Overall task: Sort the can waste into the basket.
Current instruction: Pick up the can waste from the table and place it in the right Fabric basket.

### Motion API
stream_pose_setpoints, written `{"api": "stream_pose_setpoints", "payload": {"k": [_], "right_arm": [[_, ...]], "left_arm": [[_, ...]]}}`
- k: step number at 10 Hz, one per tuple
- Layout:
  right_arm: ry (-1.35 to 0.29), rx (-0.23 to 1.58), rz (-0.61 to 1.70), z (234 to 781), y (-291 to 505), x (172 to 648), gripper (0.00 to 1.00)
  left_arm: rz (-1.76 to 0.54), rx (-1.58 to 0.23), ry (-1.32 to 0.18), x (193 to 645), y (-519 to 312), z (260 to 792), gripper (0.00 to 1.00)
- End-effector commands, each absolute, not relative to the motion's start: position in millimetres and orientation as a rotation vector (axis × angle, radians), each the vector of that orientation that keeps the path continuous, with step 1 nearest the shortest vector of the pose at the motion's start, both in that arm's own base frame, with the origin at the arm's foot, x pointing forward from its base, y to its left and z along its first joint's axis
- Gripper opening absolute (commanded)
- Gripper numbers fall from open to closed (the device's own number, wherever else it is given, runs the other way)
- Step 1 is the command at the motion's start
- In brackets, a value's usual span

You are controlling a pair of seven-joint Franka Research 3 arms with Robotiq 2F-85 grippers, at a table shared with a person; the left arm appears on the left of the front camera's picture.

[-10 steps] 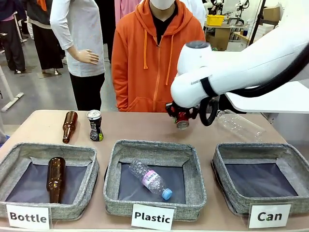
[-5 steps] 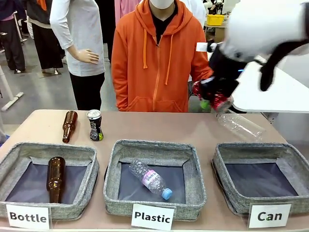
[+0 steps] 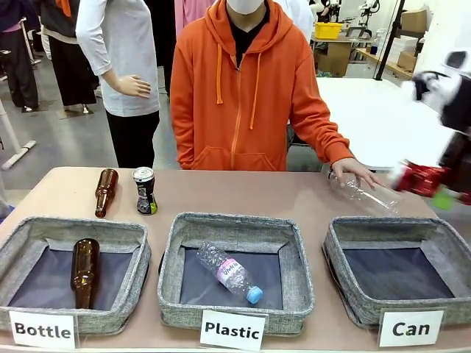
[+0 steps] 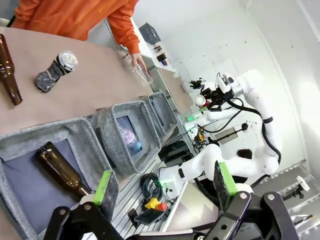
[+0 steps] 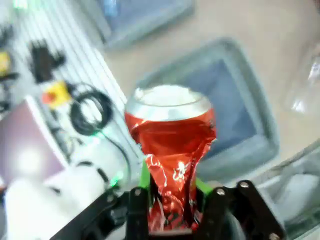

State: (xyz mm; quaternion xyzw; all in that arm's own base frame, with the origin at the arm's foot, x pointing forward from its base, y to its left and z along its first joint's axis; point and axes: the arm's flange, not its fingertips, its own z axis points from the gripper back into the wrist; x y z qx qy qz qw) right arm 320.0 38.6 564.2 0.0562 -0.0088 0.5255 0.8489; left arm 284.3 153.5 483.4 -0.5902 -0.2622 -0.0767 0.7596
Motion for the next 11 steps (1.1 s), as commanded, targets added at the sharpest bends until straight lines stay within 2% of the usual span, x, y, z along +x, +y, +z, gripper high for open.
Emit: {"api": "stream_pose_setpoints", "payload": {"k": [1,3,6,7,8,9,11], "right_arm": [[-0.119,0.081,1.42,540,-14,315,0.0],[-0.188,0.035,1.544,528,-38,305,0.0],[-0.186,0.042,1.537,526,-41,305,0.0],[-0.189,0.045,1.516,526,-40,307,0.78],[-0.187,0.033,1.52,525,-40,308,0.82],[-0.181,0.032,1.5,525,-39,309,1.0],[-0.178,0.04,1.455,525,-37,313,1.0]], "left_arm": [[-0.168,-1.307,-0.578,284,153,486,1.0],[-0.168,-1.307,-0.578,284,153,486,1.0],[-0.168,-1.307,-0.578,284,153,486,1.0],[-0.168,-1.307,-0.578,284,153,486,1.0],[-0.168,-1.307,-0.578,284,153,486,1.0],[-0.168,-1.307,-0.578,284,153,486,1.0],[-0.168,-1.307,-0.578,284,153,486,1.0]]}}
